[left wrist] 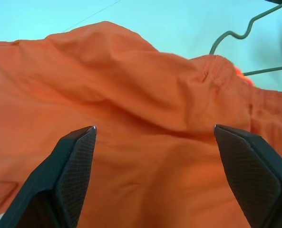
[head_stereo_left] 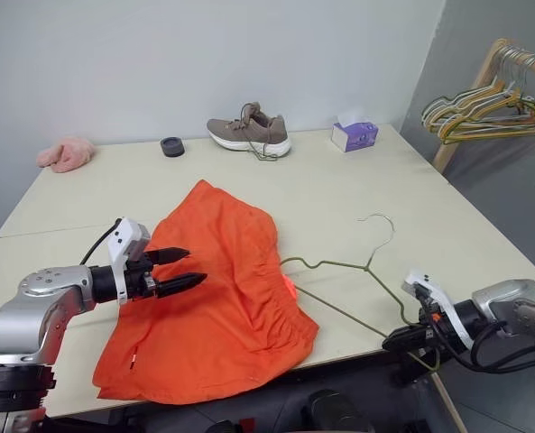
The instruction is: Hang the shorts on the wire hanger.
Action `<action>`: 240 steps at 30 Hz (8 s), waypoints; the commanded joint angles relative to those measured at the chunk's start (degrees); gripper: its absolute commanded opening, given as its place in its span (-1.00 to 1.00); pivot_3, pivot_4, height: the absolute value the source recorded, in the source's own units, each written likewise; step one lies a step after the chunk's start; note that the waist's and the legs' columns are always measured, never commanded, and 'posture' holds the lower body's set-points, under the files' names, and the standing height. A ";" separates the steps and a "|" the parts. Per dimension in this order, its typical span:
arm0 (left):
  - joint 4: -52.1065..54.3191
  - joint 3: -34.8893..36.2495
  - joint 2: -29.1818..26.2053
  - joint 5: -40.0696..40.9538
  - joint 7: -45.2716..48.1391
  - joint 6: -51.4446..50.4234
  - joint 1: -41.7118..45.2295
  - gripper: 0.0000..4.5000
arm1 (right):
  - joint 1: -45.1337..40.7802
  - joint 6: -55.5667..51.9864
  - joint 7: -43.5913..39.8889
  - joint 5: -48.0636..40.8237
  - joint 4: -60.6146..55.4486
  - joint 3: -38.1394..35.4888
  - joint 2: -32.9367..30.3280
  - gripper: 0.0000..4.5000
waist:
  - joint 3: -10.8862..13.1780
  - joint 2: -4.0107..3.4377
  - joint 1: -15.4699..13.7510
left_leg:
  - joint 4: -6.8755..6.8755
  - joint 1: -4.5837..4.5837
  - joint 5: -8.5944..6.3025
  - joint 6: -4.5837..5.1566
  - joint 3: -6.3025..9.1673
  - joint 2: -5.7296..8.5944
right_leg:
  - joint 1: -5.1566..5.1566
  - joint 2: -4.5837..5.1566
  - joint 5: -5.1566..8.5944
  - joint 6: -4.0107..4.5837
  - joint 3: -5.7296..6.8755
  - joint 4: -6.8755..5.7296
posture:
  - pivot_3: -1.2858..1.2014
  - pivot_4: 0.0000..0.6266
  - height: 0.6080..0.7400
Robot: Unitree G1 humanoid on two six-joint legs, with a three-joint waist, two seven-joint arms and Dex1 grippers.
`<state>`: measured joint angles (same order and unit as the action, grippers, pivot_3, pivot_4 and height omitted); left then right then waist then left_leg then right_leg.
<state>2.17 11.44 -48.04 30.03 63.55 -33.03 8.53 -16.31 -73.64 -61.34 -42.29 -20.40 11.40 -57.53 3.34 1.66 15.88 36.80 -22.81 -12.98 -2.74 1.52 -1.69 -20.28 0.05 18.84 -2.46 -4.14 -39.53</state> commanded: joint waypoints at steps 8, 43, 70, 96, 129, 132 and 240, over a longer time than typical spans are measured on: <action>0.43 1.44 -0.32 0.07 -1.18 1.31 0.59 0.84 | -5.94 -7.42 5.46 0.99 4.90 6.11 7.80 -1.00 | 0.00 0.00 -0.19 | 0.01 -0.01 0.00 0.00 0.01 0.01 | 0.00 0.00 0.00 0.00 0.00 -0.02 | -0.16 -1.00 1.00; -0.42 5.61 0.87 1.44 -5.19 1.29 -0.23 0.84 | -21.67 -6.40 20.30 4.91 12.60 7.05 27.52 -1.00 | -0.03 0.04 -0.32 | 0.14 0.04 0.03 0.04 -0.06 0.02 | -0.16 -0.02 -0.08 -0.01 0.01 -0.43 | -0.16 -1.00 1.00; -3.91 8.00 -13.05 5.26 6.66 -0.94 9.71 1.00 | -20.88 39.18 16.84 36.80 8.95 21.74 22.40 -1.00 | 0.00 0.00 -0.37 | 0.03 -0.13 -0.02 -0.03 -0.06 0.01 | -0.36 0.01 -0.03 -0.10 0.06 -0.42 | -0.16 -1.00 1.00; -5.51 -12.31 -8.51 -10.01 15.55 15.61 15.52 0.92 | -18.49 49.14 11.16 48.62 5.87 20.17 23.80 -1.00 | 0.00 0.00 0.27 | 0.11 -0.12 -0.01 -0.03 0.05 0.01 | -0.27 0.04 -0.04 -0.10 0.03 -0.45 | -0.19 -1.00 1.00; -5.22 -10.05 -5.72 -9.03 10.68 10.14 14.89 -1.00 | -12.48 50.79 2.30 45.76 10.85 7.66 11.30 0.99 | -0.03 0.05 1.08 | 0.15 -0.04 -0.01 -0.02 0.14 0.03 | -0.13 0.08 -0.04 -0.09 0.06 -0.45 | -0.19 -1.00 1.00; -5.70 -8.78 -4.49 -7.79 8.98 8.76 15.95 -1.00 | -7.93 33.09 1.07 35.98 2.89 2.85 13.68 0.99 | -0.02 0.05 1.23 | 0.13 -0.04 -0.01 -0.02 0.30 -0.02 | -0.08 0.08 -0.04 -0.09 0.15 -0.48 | -0.20 -1.00 1.00; -3.00 -8.56 -18.12 -14.38 7.64 17.30 -1.33 -1.00 | -7.69 38.19 34.55 37.03 4.12 0.42 23.19 -0.98 | 0.02 -0.03 1.52 | 0.07 -0.06 0.02 -0.04 0.04 0.00 | -0.22 0.01 -0.03 -0.09 -0.03 -0.45 | -0.18 -1.00 1.00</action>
<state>2.79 2.50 -62.83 20.72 71.81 -15.55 7.82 -22.86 -35.74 -28.48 -8.91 -16.15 16.52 -31.11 3.36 1.63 17.40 36.87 -22.86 -12.97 -2.78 1.57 -1.70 -20.49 0.07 18.81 -2.55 -4.16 -39.99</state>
